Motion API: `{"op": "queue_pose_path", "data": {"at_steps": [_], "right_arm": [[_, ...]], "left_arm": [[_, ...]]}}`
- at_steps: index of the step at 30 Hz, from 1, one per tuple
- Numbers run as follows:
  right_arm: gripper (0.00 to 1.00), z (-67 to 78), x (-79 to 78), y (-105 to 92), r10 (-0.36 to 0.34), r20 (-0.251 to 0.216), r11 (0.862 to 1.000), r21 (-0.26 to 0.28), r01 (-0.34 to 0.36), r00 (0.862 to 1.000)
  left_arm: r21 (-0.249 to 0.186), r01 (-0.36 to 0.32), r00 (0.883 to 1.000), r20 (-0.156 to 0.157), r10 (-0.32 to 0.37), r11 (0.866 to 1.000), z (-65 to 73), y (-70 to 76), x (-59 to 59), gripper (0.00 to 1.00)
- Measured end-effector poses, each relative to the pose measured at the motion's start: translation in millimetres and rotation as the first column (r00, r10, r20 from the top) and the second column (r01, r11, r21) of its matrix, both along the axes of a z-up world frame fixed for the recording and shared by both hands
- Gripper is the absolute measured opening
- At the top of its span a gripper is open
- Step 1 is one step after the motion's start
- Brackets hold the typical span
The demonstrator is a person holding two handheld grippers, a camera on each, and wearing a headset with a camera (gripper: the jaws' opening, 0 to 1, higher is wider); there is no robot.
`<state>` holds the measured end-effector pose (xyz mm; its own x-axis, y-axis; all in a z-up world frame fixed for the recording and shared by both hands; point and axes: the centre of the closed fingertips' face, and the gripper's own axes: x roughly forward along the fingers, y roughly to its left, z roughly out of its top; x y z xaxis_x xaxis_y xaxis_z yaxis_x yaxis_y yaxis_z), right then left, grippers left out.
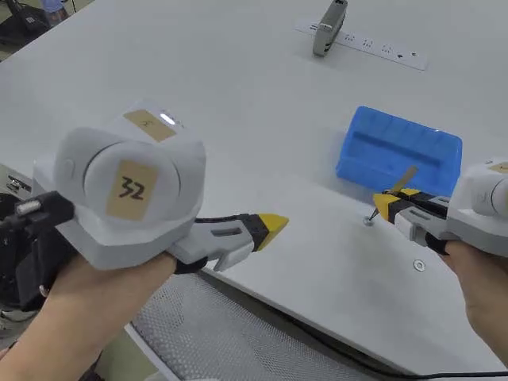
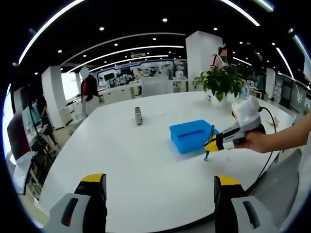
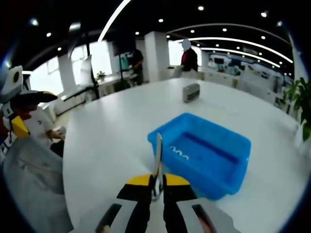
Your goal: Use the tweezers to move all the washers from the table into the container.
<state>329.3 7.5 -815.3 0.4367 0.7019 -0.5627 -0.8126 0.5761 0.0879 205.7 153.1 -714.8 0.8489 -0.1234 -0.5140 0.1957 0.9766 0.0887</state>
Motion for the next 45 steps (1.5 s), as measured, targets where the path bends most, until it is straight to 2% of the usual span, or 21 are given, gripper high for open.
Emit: {"op": "queue_pose_path", "data": {"at_steps": [2,5,8,12,19,22,27,30,34,39,45], "right_arm": [[0.04,-0.7,-0.3,-0.8,-0.005,-0.007,1.000,0.001,0.005,1.000],[0.04,-1.5,-1.8,-2.3,-0.006,-0.004,1.000,0.009,0.006,1.000],[0.03,-2.0,-4.2,-3.9,-0.019,-0.004,1.000,0.016,0.019,1.000],[0.03,-2.0,-5.1,-0.9,0.021,0.021,0.999,-0.036,-0.020,1.000],[0.02,-6.0,0.9,-2.4,0.034,0.003,0.998,-0.057,-0.034,0.999],[0.02,-4.3,0.5,-2.4,0.037,-0.014,0.998,-0.043,-0.037,0.999],[0.02,7.2,-0.2,-1.0,0.048,0.000,0.999,-0.026,-0.048,0.999],[0.02,22.6,5.0,-0.8,0.045,0.030,0.999,-0.008,-0.045,0.999],[0.02,47.8,11.8,2.3,0.015,0.052,0.998,0.056,-0.018,0.999],[0.02,73.4,30.1,1.6,-0.025,0.108,0.996,0.087,0.015,0.994],[0.02,71.5,63.4,-2.6,-0.058,0.139,0.996,0.078,0.048,0.989]], "left_arm": [[-0.005,0.004,1.000,-0.001,-0.004,1.000,-0.2,-1.3,-0.5,0.94],[0.018,0.013,1.000,0.001,-0.013,1.000,1.2,-1.1,-0.6,0.94],[0.011,0.005,1.000,0.009,-0.005,1.000,4.2,1.1,0.3,0.94],[0.008,0.008,1.000,0.012,-0.008,1.000,6.1,1.2,0.8,0.94],[0.007,0.036,0.999,0.007,-0.036,0.999,8.0,-6.5,-1.2,0.94],[0.005,0.042,0.999,0.011,-0.042,0.999,9.8,-8.0,-1.4,0.94],[0.000,0.029,0.999,0.019,-0.029,1.000,10.3,-5.4,-1.2,0.94],[-0.012,0.017,1.000,0.023,-0.017,1.000,10.1,-2.7,-2.2,0.94],[-0.015,0.020,1.000,0.017,-0.020,1.000,7.4,-1.5,-3.5,0.94],[-0.011,0.020,1.000,0.019,-0.019,1.000,7.9,1.0,-3.3,0.94],[-0.008,0.004,0.999,0.034,-0.004,1.000,15.4,5.8,-1.7,0.94]]}}
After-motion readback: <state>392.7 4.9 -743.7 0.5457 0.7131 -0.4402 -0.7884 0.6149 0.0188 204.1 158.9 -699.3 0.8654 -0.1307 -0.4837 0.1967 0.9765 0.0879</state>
